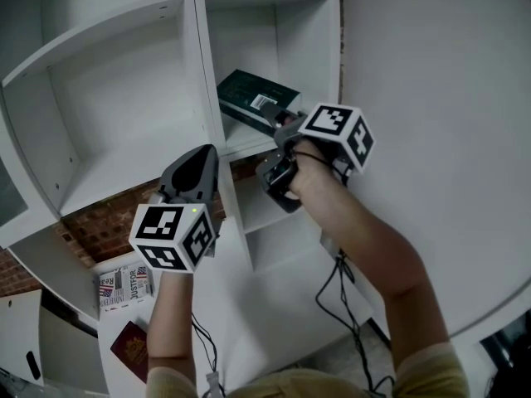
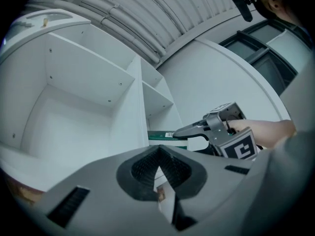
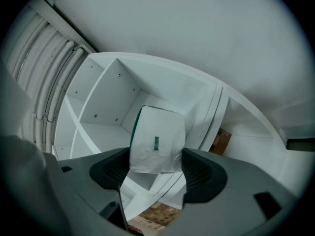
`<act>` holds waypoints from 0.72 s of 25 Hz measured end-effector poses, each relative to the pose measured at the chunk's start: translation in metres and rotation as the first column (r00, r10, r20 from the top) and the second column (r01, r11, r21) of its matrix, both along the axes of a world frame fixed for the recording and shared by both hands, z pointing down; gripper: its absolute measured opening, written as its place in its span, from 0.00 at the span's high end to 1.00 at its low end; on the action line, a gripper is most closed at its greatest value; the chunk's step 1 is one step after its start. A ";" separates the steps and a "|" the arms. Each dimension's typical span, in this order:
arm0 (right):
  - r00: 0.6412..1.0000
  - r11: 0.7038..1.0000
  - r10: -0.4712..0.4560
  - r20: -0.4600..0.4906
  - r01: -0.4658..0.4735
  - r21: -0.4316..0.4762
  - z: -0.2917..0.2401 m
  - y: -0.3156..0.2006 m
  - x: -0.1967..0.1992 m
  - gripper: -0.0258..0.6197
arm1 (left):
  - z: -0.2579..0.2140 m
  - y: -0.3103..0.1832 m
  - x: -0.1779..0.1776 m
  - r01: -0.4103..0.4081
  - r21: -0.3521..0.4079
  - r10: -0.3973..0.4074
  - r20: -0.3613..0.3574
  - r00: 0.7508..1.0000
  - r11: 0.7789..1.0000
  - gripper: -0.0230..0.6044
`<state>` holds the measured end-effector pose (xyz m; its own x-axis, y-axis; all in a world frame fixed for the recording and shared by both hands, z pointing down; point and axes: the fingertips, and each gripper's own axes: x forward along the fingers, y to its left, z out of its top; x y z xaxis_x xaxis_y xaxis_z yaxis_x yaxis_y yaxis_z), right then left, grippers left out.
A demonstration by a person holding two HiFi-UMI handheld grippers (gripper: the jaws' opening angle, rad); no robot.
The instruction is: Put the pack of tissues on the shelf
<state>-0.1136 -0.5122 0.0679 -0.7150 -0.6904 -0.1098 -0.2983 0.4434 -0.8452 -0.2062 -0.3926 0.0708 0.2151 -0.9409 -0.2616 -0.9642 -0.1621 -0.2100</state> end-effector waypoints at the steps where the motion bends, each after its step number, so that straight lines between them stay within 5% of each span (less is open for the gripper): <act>1: 1.000 1.000 0.010 -0.005 -0.010 0.001 -0.001 -0.002 -0.004 0.48 | -0.001 -0.001 -0.004 0.005 0.003 -0.005 -0.003 1.000 1.000 0.96; 18: 0.996 0.994 -0.073 -0.043 0.076 0.080 -0.005 0.017 -0.038 0.48 | 0.004 0.006 -0.025 0.039 -0.008 -0.039 -0.029 0.999 0.999 0.96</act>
